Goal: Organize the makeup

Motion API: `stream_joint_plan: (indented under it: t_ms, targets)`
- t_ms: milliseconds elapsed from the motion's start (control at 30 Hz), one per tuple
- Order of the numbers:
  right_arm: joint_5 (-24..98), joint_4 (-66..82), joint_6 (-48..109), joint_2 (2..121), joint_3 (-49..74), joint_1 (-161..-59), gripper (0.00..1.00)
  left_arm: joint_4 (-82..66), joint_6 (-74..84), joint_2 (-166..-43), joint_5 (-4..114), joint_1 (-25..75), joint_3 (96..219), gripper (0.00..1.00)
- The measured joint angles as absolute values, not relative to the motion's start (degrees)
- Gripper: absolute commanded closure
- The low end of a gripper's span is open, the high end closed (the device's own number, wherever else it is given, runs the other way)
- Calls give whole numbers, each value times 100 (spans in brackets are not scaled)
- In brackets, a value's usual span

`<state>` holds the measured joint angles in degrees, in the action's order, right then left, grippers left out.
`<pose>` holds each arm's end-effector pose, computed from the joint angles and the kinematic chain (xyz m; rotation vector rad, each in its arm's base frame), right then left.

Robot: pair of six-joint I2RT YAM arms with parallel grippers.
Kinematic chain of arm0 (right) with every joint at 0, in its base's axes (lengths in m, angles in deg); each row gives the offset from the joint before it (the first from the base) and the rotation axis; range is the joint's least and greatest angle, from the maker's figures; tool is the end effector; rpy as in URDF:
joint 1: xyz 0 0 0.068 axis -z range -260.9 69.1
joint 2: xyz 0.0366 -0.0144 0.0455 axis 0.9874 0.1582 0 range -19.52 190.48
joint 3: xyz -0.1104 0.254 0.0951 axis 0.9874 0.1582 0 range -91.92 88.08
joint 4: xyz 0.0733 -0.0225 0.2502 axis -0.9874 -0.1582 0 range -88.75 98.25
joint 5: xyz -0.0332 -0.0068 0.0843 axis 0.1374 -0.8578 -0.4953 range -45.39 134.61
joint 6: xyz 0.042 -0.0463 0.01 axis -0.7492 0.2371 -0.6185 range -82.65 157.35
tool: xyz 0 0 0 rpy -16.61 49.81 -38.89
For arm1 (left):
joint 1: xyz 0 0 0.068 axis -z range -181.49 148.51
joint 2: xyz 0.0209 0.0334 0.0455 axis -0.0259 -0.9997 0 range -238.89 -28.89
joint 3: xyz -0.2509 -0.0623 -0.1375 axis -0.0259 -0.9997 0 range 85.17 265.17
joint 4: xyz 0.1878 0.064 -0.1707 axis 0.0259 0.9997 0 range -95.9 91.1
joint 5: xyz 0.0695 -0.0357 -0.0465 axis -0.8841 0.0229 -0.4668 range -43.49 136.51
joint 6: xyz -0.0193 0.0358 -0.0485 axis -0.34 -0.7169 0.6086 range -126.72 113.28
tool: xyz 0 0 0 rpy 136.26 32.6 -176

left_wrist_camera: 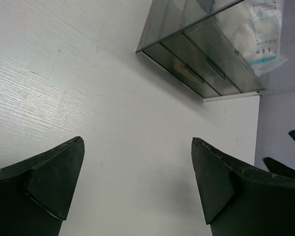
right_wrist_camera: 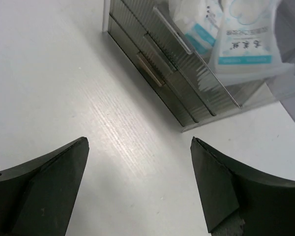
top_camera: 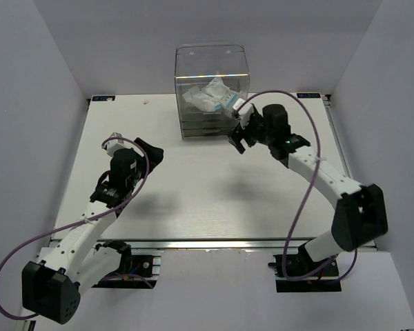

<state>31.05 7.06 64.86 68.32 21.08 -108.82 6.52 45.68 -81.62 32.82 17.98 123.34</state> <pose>0.3235 0.1843 0.3212 -1.0427 1.6495 0.2359 0.2002 -0.0584 0.2815 -0.7312 1.9373 -0.5425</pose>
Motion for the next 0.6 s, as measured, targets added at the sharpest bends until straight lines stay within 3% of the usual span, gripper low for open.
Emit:
stream_joint_plan:
  t_ms: [233,600]
  targets:
    - [2519,136,5397,5723,2403,-10180,11,314,4327,-8228,3695,1774,12303,2]
    - [3052,-747,4169,4941,2882,-9477,11,51,3906,-8247,4281,1772,12332,2]
